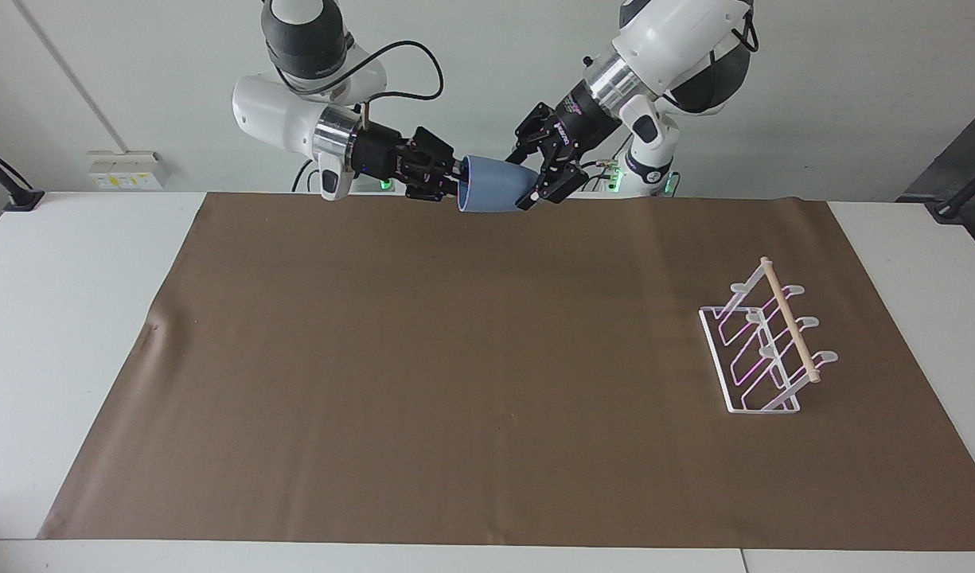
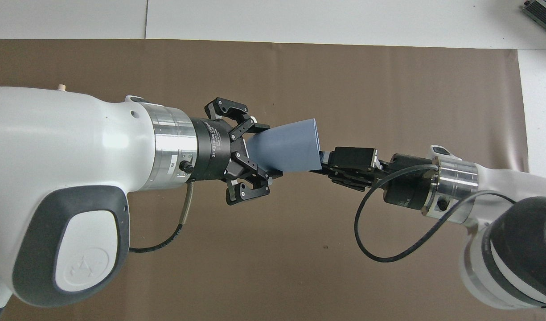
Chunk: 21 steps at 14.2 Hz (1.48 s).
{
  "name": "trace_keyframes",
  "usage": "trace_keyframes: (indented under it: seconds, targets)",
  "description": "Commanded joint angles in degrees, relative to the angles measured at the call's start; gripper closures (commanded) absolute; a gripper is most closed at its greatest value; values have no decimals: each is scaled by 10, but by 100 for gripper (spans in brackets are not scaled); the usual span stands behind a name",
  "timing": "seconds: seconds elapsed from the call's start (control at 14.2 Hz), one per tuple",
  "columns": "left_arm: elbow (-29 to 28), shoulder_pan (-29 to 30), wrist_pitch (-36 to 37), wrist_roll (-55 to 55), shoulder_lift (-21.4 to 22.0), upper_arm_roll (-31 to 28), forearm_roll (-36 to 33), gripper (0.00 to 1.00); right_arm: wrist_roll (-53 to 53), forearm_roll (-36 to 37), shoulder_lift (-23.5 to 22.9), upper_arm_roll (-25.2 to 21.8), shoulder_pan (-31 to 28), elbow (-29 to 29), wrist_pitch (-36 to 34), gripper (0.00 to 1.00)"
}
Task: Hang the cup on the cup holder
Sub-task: 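Close the left gripper on the cup while the right gripper holds it, then open the right gripper and draw it back while the left gripper holds the cup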
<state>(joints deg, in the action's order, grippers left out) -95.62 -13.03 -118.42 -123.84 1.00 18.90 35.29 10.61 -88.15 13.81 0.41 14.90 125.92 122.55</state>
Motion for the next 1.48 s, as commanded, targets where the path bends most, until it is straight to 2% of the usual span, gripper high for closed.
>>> trace_keyframes:
  seconds: [0.0,0.56,0.71,0.92,0.99,1.06,1.2,1.41]
  targets:
    - [-17,0,-12,-9,15,-4,2,100,-6,-16,11,4,-1,7,7,59]
    - [-17,8,10,6,15,-8,0,100,-2,-6,15,-1,-22,9,-7,53]
    - [-17,8,14,12,18,-9,0,100,-2,11,16,-1,-41,9,-31,50]
    - [-18,20,19,28,19,-8,0,100,-3,90,18,-2,-101,6,-113,46]
    - [-17,20,25,37,19,-9,0,100,-6,137,27,-3,-123,4,-133,28]
    - [-17,26,26,40,19,-9,-4,100,-6,185,35,-2,-139,4,-138,0]
    - [-16,25,27,40,18,-8,-64,100,-7,258,39,-2,-159,1,-149,0]
    - [-19,27,22,46,19,-8,-101,100,-9,318,31,-3,-167,-15,-148,0]
